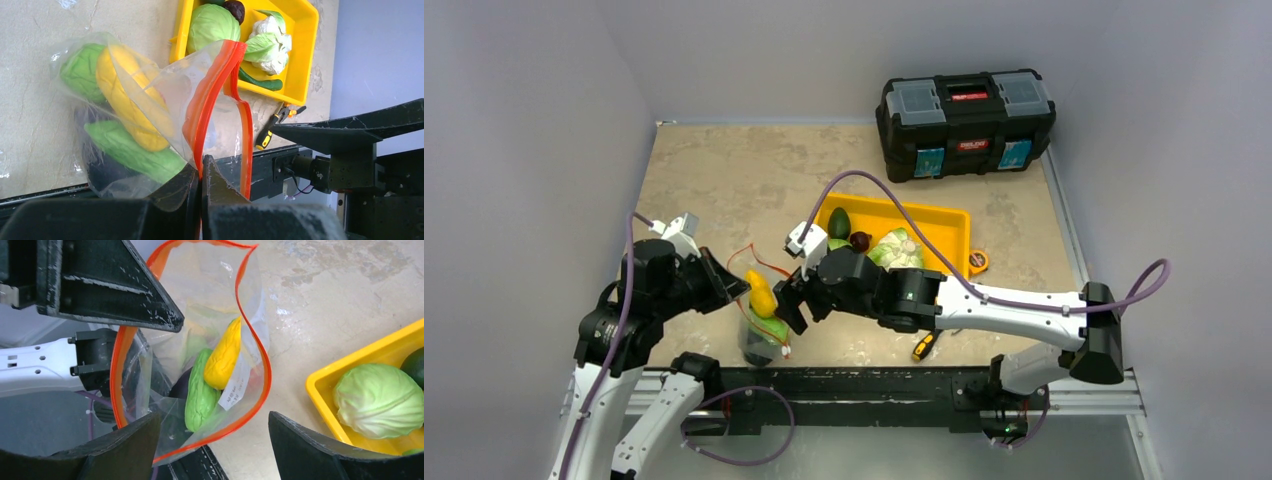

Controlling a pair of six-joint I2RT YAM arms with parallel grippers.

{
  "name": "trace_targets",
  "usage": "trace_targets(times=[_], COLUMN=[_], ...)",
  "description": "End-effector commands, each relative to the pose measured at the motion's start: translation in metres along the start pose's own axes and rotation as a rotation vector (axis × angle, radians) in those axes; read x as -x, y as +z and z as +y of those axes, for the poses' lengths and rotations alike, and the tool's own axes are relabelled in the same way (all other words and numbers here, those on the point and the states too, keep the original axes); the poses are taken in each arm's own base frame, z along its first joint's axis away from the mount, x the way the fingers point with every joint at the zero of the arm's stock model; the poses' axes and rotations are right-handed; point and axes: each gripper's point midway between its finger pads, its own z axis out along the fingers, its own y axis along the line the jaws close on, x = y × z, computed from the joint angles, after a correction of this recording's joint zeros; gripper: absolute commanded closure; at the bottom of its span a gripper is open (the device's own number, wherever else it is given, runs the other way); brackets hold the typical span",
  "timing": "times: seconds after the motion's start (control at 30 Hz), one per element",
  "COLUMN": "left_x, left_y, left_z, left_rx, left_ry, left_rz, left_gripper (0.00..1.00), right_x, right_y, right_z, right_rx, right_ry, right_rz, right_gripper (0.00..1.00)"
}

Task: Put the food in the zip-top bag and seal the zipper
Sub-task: Place the fake vegetable in the zipper food storage bag, then adjust the zipper food storage bag at the center of the board.

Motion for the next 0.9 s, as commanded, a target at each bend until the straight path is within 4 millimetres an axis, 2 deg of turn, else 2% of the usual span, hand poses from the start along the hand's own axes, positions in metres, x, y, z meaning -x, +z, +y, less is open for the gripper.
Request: trace_targets(times=[0.0, 0.1, 0.23, 0.33, 0.43, 0.57, 0.67, 0.73, 0.87], left_x=[0.014, 0.015, 0.014, 0.014, 0.018, 0.037, 0.045, 0.043, 0.014], left_y=[-0.002, -0.003, -0.004, -0.006, -0.011, -0.041, -0.057, -0.052, -0.010], left_z=[-0.012, -0.013, -0.012, -0.012, -0.012, -0.010, 0.000, 0.011, 0.023], left_rx=[-0.043, -0.045, -0.042, -0.039, -0.027, 0.021, 0.077, 0.118, 0.110], left_ry=[0.042, 0.041, 0.041, 0.040, 0.045, 0.058, 0.022, -0.017, -0.095], left_rz=[-0.048, -0.050, -0.051, -0.056, -0.074, -0.203, -0.293, -0.298, -0.154], left_gripper=[1.00, 1.00, 1.00, 1.00, 1.00, 1.00, 1.00, 1.00, 1.00], right_x=[-0.007, -0.008, -0.009, -0.007, 0.009, 0.045, 0.064, 0.066, 0.048], right_y=[0.003, 0.014, 0.026, 0.031, 0.026, 0.001, -0.012, -0.010, 0.021], right_z=[-0.004, -0.015, -0.021, -0.015, -0.016, -0.006, 0.019, 0.025, 0.027], right_rx=[-0.029, -0.113, -0.173, -0.154, -0.171, -0.124, 0.014, 0.056, 0.056], right_ry=[0.041, 0.069, 0.120, 0.131, 0.109, 0.086, 0.080, 0.074, 0.058], right_rz=[-0.004, 0.008, 0.010, 0.012, -0.010, -0.070, -0.110, -0.127, -0.062], right_gripper=[0.21, 0.24, 0.48, 0.76, 0.90, 1.00, 1.00, 1.00, 1.00])
